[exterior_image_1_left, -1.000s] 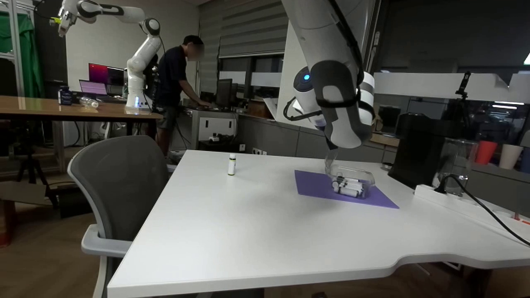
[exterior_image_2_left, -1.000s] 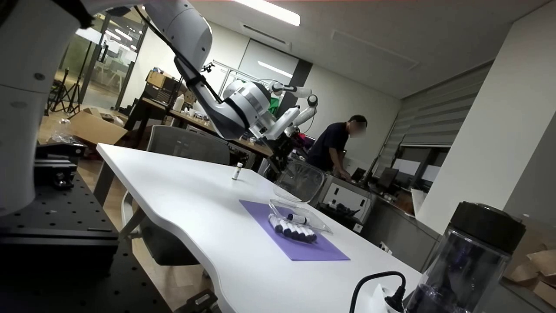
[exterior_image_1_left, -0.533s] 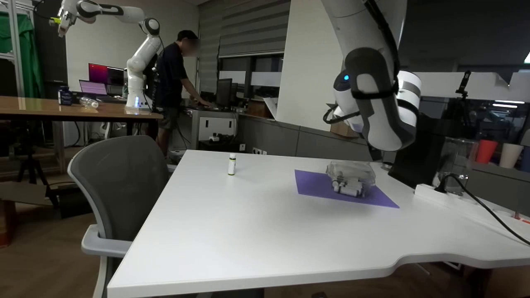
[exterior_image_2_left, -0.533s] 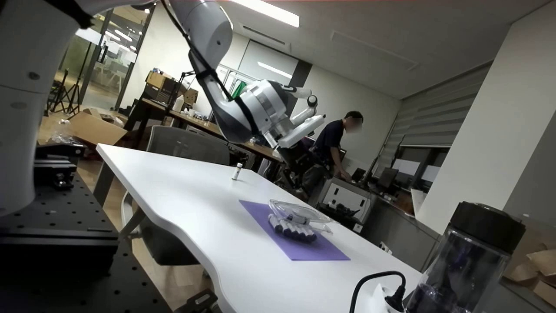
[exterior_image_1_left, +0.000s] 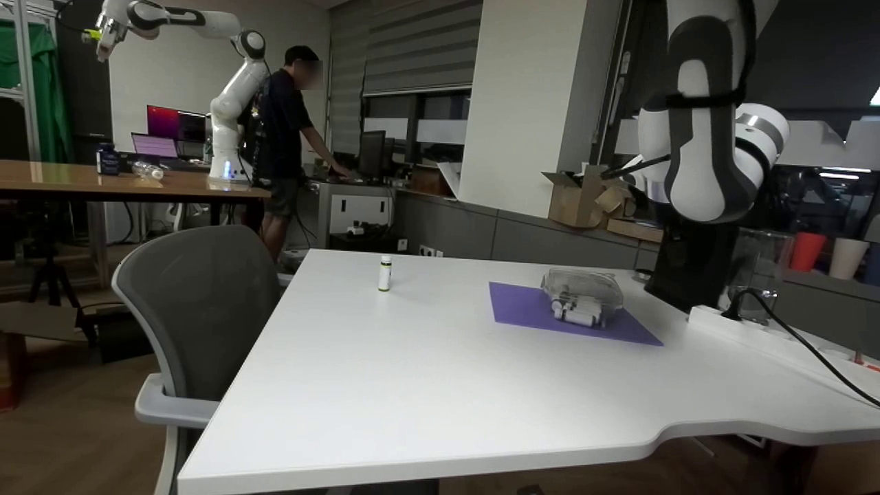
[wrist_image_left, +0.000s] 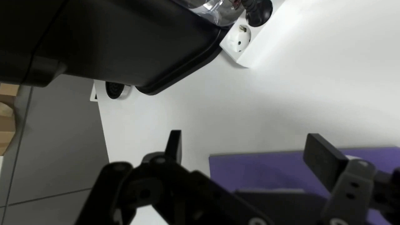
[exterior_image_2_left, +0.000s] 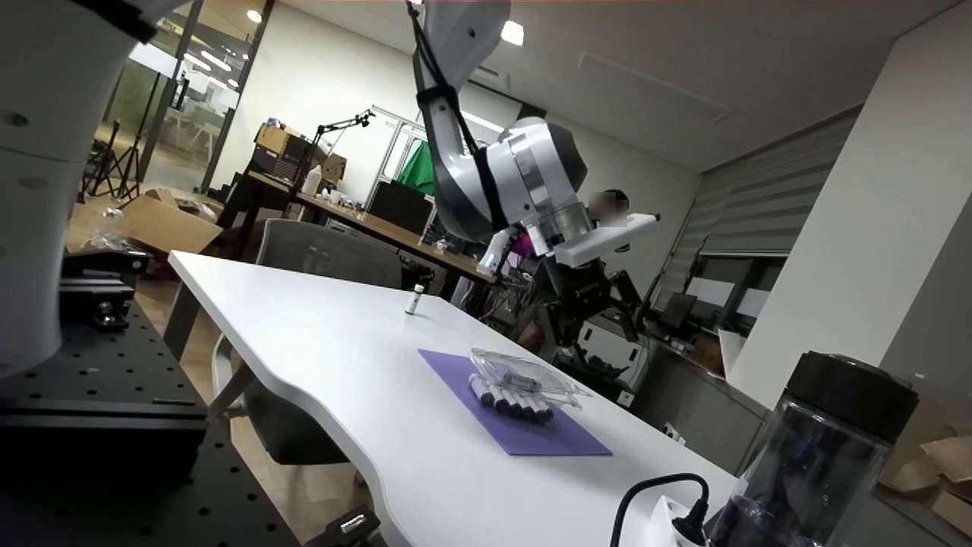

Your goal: Remove one bottle from the clear box and close it

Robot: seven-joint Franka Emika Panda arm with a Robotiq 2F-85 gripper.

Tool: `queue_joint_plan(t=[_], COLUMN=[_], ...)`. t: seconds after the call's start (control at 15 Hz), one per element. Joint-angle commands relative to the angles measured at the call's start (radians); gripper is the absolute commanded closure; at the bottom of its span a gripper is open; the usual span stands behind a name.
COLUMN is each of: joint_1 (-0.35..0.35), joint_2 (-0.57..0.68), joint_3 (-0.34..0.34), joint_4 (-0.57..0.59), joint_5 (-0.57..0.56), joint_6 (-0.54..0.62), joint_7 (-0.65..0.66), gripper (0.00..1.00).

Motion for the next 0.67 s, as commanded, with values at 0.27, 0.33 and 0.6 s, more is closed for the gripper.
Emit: queue_joint_plan(t=[0.27,0.33,0.6], joint_1=[-0.432,-0.484,-0.684], joint_2=[-0.475,-0.517,-0.565], joint_3=[0.498,0.579,0.9], joint_4=[0.024,0.012,0.04], joint_5=[0.02,0.099,0.504], joint_6=[-0.247,-0.282,-0.423], joint_7=[-0.274,-0.344,-0.621], gripper=[0.0,0.0,0.0])
